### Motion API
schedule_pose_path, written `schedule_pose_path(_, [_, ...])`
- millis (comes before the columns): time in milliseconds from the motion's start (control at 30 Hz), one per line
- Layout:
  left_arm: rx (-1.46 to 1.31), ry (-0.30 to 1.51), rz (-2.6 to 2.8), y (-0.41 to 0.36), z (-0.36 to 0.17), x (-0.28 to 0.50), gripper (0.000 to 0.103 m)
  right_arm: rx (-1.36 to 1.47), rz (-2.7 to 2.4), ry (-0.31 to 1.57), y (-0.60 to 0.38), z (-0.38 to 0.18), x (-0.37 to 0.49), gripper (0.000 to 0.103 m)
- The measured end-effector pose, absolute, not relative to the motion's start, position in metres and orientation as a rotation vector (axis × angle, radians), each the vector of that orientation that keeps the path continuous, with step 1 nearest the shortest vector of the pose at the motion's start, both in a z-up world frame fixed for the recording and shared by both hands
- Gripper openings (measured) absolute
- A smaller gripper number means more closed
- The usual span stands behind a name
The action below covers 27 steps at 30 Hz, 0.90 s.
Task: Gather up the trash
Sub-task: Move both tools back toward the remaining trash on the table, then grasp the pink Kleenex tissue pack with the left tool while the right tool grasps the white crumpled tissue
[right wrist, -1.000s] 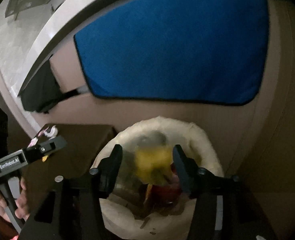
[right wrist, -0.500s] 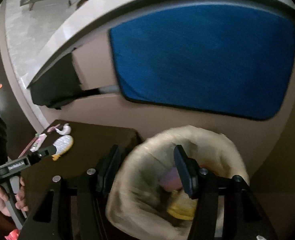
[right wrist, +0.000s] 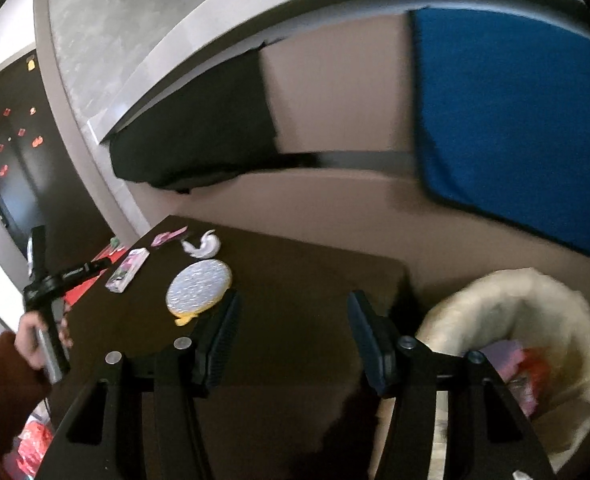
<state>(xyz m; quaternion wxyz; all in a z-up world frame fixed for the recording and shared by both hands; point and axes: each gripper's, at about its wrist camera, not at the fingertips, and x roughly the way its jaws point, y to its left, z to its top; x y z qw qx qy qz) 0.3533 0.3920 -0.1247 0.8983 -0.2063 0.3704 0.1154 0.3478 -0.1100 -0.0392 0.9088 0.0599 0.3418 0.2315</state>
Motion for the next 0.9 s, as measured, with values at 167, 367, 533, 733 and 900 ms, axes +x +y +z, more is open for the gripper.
schedule_pose_path(167, [-0.422,0.829,0.229,0.406,-0.148,0.378,0.055,0.114,0.509,0.738,-0.071,-0.051,0.353,0.052])
schedule_pose_path(367, [-0.385,0.872,0.247,0.407,-0.158,0.403,0.056,0.051,0.54,0.78,-0.038,-0.064,0.356,0.052])
schedule_pose_path(533, [-0.376,0.883,0.282,0.4,-0.157,0.406,0.055,0.03,0.548,0.803,-0.022,-0.069,0.362,0.052])
schedule_pose_path(733, [-0.323,0.89,0.266,0.383,-0.154,0.395,0.041,-0.018,0.574,0.82,0.01,-0.072,0.381,0.052])
schedule_pose_path(900, [-0.384,0.859,0.227,0.374,-0.14,0.344,0.039,-0.041,0.616,0.825,0.05,-0.075,0.405,0.052])
